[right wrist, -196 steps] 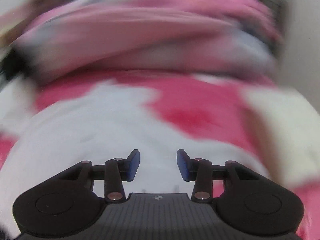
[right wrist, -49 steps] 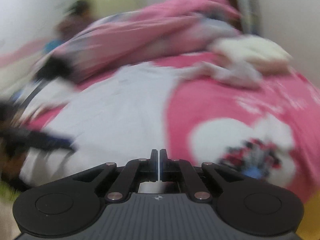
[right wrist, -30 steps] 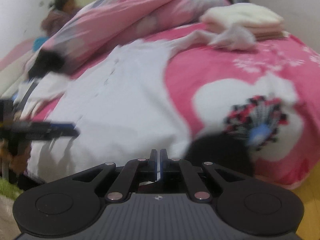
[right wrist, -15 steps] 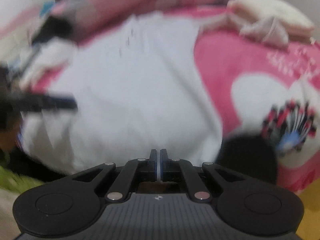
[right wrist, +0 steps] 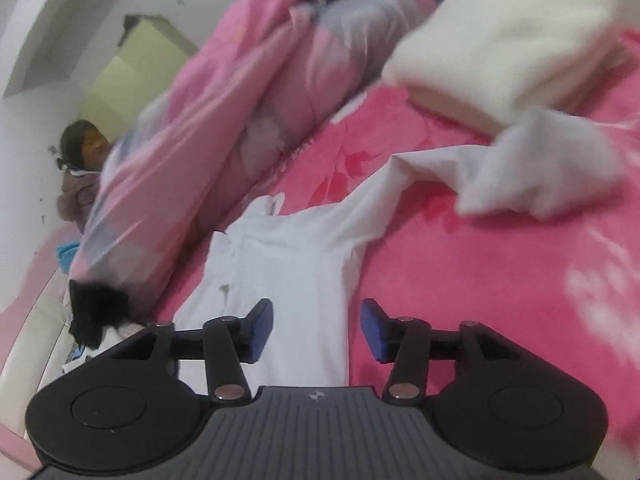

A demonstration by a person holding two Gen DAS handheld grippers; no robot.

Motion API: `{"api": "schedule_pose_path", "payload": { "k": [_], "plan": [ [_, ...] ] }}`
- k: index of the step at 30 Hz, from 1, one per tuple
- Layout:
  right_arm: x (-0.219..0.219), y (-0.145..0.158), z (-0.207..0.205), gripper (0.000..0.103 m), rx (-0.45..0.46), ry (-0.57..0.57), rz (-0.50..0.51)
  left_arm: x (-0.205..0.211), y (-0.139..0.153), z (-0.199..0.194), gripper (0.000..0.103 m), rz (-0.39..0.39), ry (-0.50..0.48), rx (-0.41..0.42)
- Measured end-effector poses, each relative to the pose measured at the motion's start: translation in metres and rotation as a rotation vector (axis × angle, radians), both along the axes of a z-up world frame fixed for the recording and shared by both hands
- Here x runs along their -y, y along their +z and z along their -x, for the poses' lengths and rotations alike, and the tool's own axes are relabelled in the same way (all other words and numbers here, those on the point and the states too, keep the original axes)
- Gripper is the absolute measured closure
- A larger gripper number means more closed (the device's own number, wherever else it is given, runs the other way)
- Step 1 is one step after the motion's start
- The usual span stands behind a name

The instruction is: Fold clothes

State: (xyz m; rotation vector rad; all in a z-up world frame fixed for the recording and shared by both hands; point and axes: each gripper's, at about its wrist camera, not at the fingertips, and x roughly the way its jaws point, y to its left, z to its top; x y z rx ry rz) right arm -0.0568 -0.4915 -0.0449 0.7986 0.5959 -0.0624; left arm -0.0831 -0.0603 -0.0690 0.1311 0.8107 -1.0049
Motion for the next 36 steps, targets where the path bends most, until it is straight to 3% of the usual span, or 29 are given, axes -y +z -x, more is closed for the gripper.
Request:
{"api": "schedule_pose_path", "payload": {
  "k": [3,5,6,7,8,18,20,21,22,25,29,33,36],
  "plan": [
    [0.014,-0.015,-0.055,0.045,-0.081,0.005,0.032,0.004,-0.008,0.0,0.06,-0.027,-0.017,-0.006],
    [0.023,-0.028,-0.084,0.053,-0.118,0.003,0.031,0.007,-0.013,-0.001,0.06,-0.045,-0.028,-0.01],
    [0.027,-0.033,-0.095,0.07,-0.134,-0.001,0.034,0.008,-0.013,-0.001,0.06,-0.051,-0.036,-0.009],
    [0.03,-0.037,-0.103,0.094,-0.143,-0.005,0.041,0.008,-0.013,-0.001,0.06,-0.056,-0.045,-0.005],
    [0.031,-0.038,-0.105,0.097,-0.144,-0.008,0.053,0.008,-0.013,-0.001,0.06,-0.061,-0.054,-0.002],
    [0.043,-0.049,-0.13,0.097,-0.151,-0.03,0.151,0.006,-0.011,0.0,0.06,-0.065,-0.089,-0.022],
    [0.051,-0.044,-0.124,0.093,-0.147,-0.039,0.108,0.007,-0.011,0.001,0.06,-0.063,-0.09,-0.024],
    [0.055,-0.039,-0.119,0.082,-0.147,-0.045,0.091,0.007,-0.011,0.0,0.06,-0.061,-0.09,-0.028],
    [0.057,-0.031,-0.109,0.074,-0.145,-0.039,0.081,0.006,-0.01,-0.001,0.06,-0.058,-0.09,-0.032],
    [0.052,-0.01,-0.074,0.063,-0.13,0.036,0.05,0.005,-0.01,-0.003,0.06,-0.049,-0.083,-0.051],
    [0.02,-0.007,-0.029,0.062,-0.206,0.184,-0.008,0.003,-0.009,-0.005,0.06,-0.041,-0.061,-0.077],
    [-0.023,-0.001,0.03,0.064,-0.214,0.289,0.109,0.002,-0.008,-0.006,0.06,-0.047,-0.056,-0.085],
    [-0.035,0.0,0.059,0.069,-0.184,0.311,0.116,0.005,-0.006,-0.006,0.06,-0.068,-0.052,-0.079]
  ]
}}
